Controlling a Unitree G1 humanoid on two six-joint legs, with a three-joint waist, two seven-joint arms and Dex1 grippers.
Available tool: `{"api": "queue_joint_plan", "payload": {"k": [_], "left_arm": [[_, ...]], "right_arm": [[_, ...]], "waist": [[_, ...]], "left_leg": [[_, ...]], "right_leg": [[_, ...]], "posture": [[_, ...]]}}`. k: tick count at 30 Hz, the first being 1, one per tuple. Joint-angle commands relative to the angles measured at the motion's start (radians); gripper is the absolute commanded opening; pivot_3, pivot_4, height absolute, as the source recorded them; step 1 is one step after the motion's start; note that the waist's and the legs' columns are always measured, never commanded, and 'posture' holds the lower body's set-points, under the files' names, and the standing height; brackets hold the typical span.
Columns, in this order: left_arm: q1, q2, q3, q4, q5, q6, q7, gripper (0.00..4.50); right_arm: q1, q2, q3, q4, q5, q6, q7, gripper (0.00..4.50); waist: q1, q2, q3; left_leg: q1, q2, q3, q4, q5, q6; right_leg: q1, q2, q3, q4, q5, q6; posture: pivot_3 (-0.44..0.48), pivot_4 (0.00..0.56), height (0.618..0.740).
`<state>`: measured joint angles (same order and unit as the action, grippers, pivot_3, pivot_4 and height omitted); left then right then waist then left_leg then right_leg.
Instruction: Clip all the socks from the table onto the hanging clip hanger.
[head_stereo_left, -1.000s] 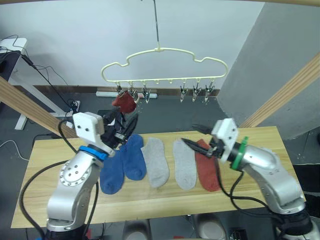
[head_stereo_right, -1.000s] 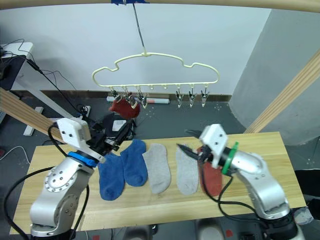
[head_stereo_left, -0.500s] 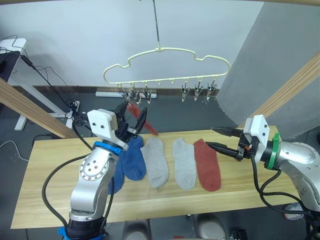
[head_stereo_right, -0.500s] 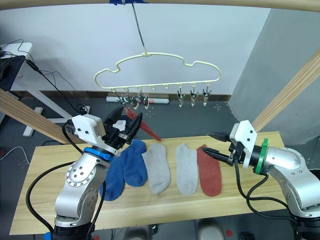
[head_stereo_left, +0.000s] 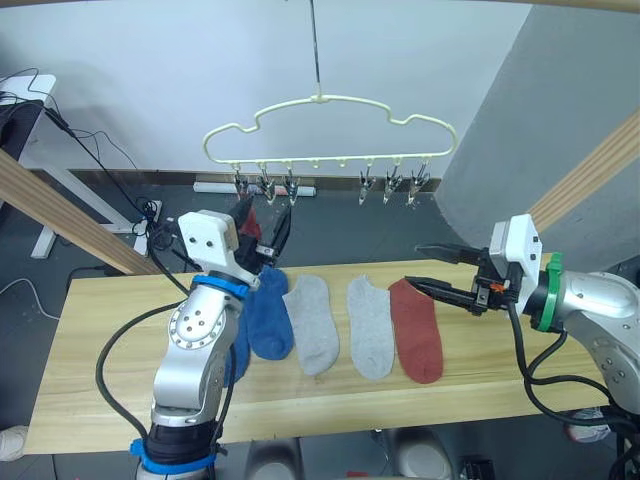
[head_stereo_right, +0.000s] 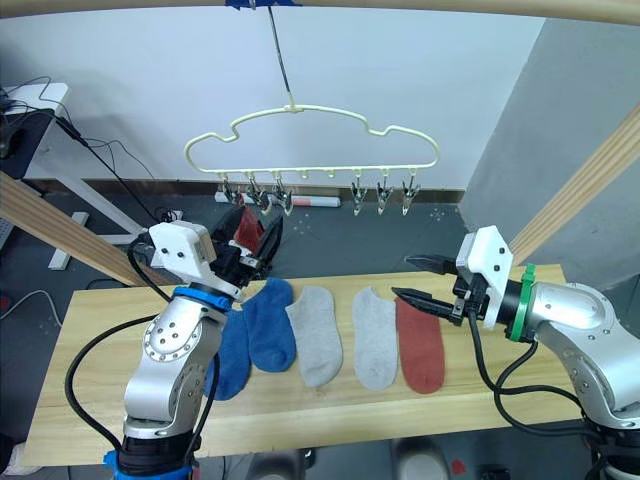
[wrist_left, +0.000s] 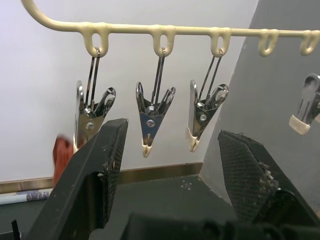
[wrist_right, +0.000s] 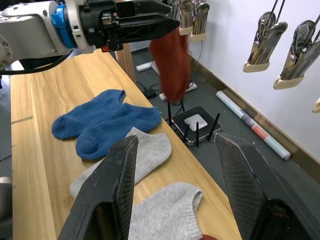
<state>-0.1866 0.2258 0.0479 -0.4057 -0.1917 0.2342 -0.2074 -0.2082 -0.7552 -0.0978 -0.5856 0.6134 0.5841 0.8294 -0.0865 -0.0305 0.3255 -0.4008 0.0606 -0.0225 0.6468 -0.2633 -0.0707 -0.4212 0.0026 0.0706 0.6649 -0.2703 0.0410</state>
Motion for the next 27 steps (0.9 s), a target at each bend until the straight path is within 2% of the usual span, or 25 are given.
{"api": "queue_joint_plan", "payload": {"k": [1,3,7,27], "left_arm": [[-0.006,-0.008,0.006,-0.01,0.013,-0.043,0.005,2.99],[-0.004,-0.009,0.003,-0.01,0.022,-0.055,0.009,2.66],[-0.01,-0.013,0.002,-0.009,0.033,-0.057,0.013,1.55],[-0.091,-0.02,0.016,0.067,0.047,-0.063,0.037,1.55]], "right_arm": [[0.004,0.003,-0.014,-0.042,0.023,0.003,-0.012,2.55],[0.003,0.005,-0.01,-0.044,0.023,0.004,-0.016,2.55],[0.005,0.008,-0.008,-0.047,0.024,0.007,-0.022,2.55],[0.004,0.016,-0.004,-0.049,0.022,0.009,-0.044,2.55]], "waist": [[0.0,0.0,0.0],[0.0,0.0,0.0],[0.0,0.0,0.0],[0.0,0.0,0.0]], "left_leg": [[0.0,0.0,0.0,0.0,0.0,0.0],[0.0,0.0,0.0,0.0,0.0,0.0],[0.0,0.0,0.0,0.0,0.0,0.0],[0.0,0.0,0.0,0.0,0.0,0.0]], "right_leg": [[0.0,0.0,0.0,0.0,0.0,0.0],[0.0,0.0,0.0,0.0,0.0,0.0],[0.0,0.0,0.0,0.0,0.0,0.0],[0.0,0.0,0.0,0.0,0.0,0.0]], "posture": [[-0.198,0.35,0.74],[-0.199,0.349,0.74],[-0.197,0.349,0.74],[-0.204,0.348,0.74]]}}
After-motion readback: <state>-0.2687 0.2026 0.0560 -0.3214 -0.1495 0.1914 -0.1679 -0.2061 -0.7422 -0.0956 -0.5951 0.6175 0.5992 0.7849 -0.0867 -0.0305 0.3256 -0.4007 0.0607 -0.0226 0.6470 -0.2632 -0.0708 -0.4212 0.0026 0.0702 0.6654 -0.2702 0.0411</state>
